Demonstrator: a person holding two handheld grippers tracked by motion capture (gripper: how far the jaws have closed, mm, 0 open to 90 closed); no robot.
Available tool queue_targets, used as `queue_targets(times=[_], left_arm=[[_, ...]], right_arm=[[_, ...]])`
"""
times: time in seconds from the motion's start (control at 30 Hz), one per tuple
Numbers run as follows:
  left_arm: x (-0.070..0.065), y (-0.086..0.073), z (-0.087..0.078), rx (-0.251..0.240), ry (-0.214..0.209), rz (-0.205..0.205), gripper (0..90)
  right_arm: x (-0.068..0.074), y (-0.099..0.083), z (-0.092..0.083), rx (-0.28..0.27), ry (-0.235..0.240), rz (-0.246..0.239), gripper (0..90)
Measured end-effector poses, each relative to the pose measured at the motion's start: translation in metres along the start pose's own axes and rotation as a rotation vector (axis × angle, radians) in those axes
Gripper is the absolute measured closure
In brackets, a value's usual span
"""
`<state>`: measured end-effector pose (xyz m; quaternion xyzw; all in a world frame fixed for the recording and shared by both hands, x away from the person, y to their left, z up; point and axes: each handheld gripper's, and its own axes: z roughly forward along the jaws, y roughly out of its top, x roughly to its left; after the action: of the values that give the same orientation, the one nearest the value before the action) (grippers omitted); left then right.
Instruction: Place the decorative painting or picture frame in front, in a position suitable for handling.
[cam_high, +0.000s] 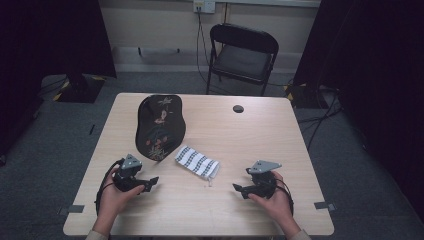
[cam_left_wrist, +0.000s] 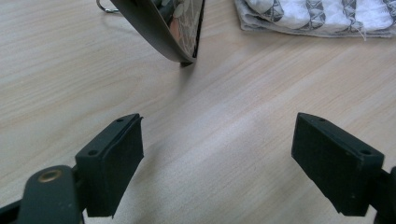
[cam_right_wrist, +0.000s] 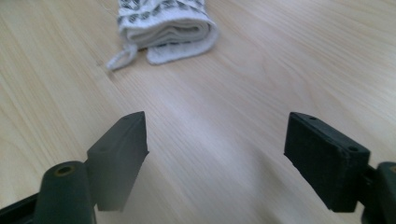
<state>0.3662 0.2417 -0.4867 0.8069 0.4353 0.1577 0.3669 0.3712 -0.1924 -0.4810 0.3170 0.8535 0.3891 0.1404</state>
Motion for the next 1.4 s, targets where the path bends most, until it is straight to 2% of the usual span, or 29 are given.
queue_targets(times=[0.27, 0.3, 0.4, 0.43, 0.5, 0.53, 0.67, 0.8, 1.03, 1.17, 1.2, 1.3, 1.4], left_arm=[[0.000, 0.001, 0.001, 0.004, -0.003, 0.010, 16.4], [-0.001, 0.001, 0.001, 0.006, -0.006, 0.011, 16.4], [-0.001, 0.001, 0.002, 0.017, -0.011, 0.016, 16.4], [-0.001, 0.001, 0.002, 0.018, -0.005, 0.019, 16.4], [-0.001, 0.001, 0.002, 0.015, -0.005, 0.014, 16.4], [0.000, 0.000, 0.002, 0.014, -0.005, 0.010, 16.4], [0.000, 0.000, 0.002, 0.010, -0.008, 0.008, 16.4], [0.001, 0.001, 0.001, 0.008, -0.009, 0.011, 16.4], [0.002, 0.001, 0.000, 0.002, -0.018, -0.002, 16.4], [0.002, 0.001, -0.001, -0.001, -0.014, 0.005, 16.4], [0.002, 0.001, -0.001, 0.001, -0.018, 0.005, 16.4], [0.002, 0.001, -0.002, -0.004, -0.017, 0.002, 16.4], [0.002, 0.002, -0.003, -0.012, -0.017, -0.004, 16.4]], right_arm=[[0.015, 0.028, 0.017, -0.023, 0.058, -0.008, 25.1], [0.020, 0.036, 0.023, -0.023, 0.070, -0.027, 26.8], [0.024, 0.042, 0.028, -0.021, 0.073, -0.041, 27.2], [0.028, 0.048, 0.035, -0.013, 0.076, -0.057, 28.2], [0.029, 0.050, 0.037, -0.011, 0.078, -0.065, 28.6], [0.031, 0.055, 0.044, -0.007, 0.076, -0.079, 29.6], [0.031, 0.061, 0.052, -0.012, 0.078, -0.079, 30.6], [0.029, 0.076, 0.062, -0.007, 0.088, -0.090, 31.4], [0.027, 0.084, 0.074, 0.011, 0.079, -0.109, 34.2], [0.024, 0.082, 0.084, 0.034, 0.086, -0.097, 34.3], [0.024, 0.078, 0.088, 0.055, 0.086, -0.094, 34.9], [0.024, 0.076, 0.091, 0.067, 0.088, -0.097, 36.7], [0.025, 0.074, 0.091, 0.076, 0.083, -0.099, 43.5]])
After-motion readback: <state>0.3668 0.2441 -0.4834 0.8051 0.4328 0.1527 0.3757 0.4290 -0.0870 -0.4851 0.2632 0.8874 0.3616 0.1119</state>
